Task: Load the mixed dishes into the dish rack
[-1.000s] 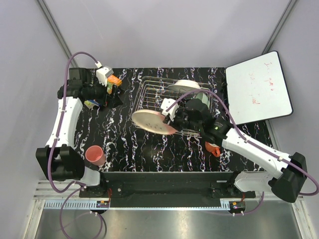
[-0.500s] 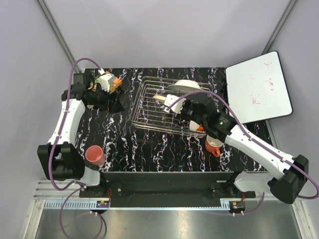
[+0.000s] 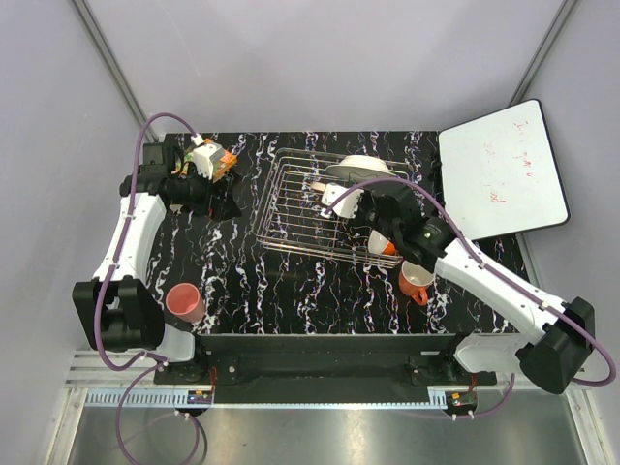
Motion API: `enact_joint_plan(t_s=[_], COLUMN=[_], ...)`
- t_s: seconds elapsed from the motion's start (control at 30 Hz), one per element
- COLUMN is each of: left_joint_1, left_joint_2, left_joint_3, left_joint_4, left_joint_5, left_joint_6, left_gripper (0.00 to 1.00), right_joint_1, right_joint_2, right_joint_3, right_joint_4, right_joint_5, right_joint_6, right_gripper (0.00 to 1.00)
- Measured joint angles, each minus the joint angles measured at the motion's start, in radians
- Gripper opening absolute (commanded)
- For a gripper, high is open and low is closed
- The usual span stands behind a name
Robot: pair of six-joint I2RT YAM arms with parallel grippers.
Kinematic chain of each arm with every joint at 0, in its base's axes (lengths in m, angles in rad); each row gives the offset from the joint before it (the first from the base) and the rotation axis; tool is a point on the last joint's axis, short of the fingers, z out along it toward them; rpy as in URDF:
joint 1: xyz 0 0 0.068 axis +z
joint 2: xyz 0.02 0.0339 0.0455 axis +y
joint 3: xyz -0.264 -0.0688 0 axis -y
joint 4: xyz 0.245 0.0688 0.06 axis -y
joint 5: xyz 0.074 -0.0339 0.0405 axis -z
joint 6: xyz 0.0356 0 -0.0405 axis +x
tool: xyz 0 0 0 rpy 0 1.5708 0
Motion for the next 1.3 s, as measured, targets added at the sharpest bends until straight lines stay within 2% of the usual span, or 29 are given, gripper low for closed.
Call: enact_joint_plan(t_s=[0.77,1.27,1.3], left_joint_1=[0.0,0.0,0.0], left_joint_2=[0.012,0.013,0.013], left_joint_3=[0.0,0.0,0.0], left_joint_4=[0.005,0.017,0.018], left_joint_5=[0.001,0.001,0.001], left_joint_6=[0.0,0.001,0.002], left_gripper=[0.99,0.99,0.99], right_joint_1=[-0.068,-0.079,-0.079], right_joint_2=[0.061,0.218,0.219], right_joint_3=[-0.055,-0.027,-0.027], right_joint_4=[0.042,0.087,0.088], right_joint_5=[-0.052,-0.062,-0.062], right_joint_6=[0.006,-0.051,-0.051], right_gripper=[0.0,0.0,0.07])
